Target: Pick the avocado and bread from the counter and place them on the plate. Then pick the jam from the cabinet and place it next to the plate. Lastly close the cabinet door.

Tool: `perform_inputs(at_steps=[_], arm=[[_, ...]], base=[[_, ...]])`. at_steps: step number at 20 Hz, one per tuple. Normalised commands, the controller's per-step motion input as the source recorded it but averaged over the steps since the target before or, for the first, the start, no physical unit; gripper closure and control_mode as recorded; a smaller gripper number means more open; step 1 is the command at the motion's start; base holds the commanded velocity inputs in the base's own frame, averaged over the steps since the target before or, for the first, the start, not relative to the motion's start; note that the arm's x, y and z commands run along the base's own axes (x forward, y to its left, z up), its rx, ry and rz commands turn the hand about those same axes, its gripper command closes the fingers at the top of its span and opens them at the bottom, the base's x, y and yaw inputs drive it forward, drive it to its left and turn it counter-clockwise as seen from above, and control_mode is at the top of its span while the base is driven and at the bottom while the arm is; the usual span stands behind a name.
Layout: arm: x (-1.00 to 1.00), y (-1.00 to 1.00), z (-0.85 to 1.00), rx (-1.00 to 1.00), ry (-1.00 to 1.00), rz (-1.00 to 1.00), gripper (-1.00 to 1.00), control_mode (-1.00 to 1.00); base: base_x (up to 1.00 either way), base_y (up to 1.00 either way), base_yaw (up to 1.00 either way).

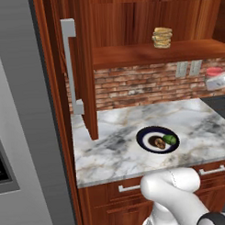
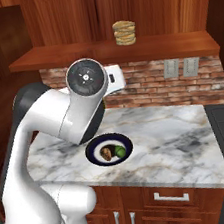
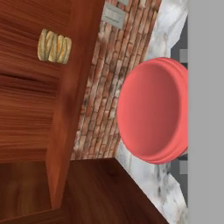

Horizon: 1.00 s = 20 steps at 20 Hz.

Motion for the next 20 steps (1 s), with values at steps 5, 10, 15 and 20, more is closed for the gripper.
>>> perform_inputs(at_steps=[5, 10, 15, 20], arm=[[0.00, -0.12, -0.50, 0.00, 0.00, -0.01, 1.00, -1.00], [0.05, -0.10, -0.50, 0.00, 0.00, 0.00, 1.00, -1.00], [0.17, -0.18, -0.35, 0.00, 0.00, 0.01, 1.00, -1.00], [0.18, -0.23, -0.35, 0.00, 0.00, 0.06, 1.00, -1.00]], base=[[0.00, 0.00, 0.00], [0.00, 0.00, 0.00], [0.00, 0.00, 0.00], [0.00, 0.00, 0.00]])
